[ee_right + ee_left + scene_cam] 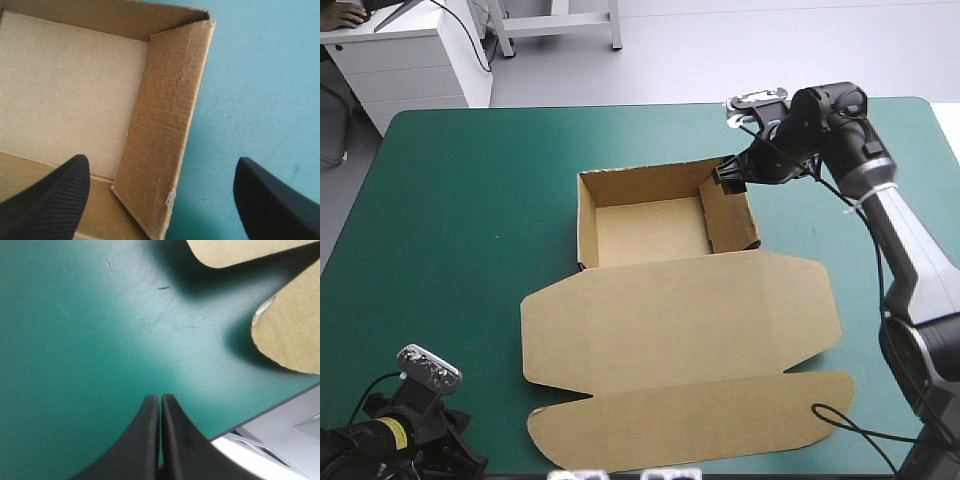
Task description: Fold the box
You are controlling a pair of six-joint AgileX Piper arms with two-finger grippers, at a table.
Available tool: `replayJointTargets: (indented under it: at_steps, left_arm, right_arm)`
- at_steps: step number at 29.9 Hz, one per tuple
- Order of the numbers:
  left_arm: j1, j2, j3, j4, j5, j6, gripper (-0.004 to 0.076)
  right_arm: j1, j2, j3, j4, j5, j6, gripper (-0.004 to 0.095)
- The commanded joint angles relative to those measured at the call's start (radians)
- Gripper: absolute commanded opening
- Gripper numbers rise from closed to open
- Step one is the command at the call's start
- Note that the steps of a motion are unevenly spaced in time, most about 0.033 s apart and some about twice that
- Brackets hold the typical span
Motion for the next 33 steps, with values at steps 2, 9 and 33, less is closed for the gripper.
replayJointTargets:
  at_steps: [2,9,33]
  left_arm:
    - [-0.006,0.01,-0.023,-0.004,0.029,-0.009,-0.0008]
    - [-0.006,0.01,-0.023,-0.004,0.026,-0.009,-0.0008]
    - [-0.006,0.01,-0.023,-0.002,-0.026,-0.009,-0.0008]
  right_arm:
    - [-0.002,0.04,-0.023,0.002,-0.004,-0.002,0.0715]
    - [-0.002,0.132,-0.023,-0.015,-0.023,0.01,0.0715]
    - [-0.002,0.22,-0.051,-0.034,-0.06,-0.048,-0.0019]
